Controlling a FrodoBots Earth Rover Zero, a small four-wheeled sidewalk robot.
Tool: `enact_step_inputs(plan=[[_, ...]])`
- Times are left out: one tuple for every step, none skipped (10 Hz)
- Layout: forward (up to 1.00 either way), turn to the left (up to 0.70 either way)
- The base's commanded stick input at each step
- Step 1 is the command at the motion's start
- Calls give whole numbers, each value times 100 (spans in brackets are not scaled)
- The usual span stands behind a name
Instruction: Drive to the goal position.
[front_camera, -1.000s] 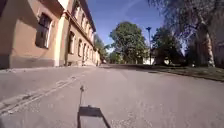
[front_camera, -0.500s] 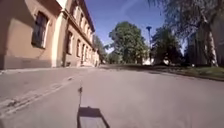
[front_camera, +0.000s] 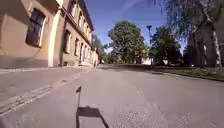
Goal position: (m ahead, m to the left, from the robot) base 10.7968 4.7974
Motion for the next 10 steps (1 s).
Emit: enact_step_inputs(plan=[[85,0],[85,0],[85,0],[85,0],[85,0],[85,0],[85,0],[85,0],[85,0],[85,0]])
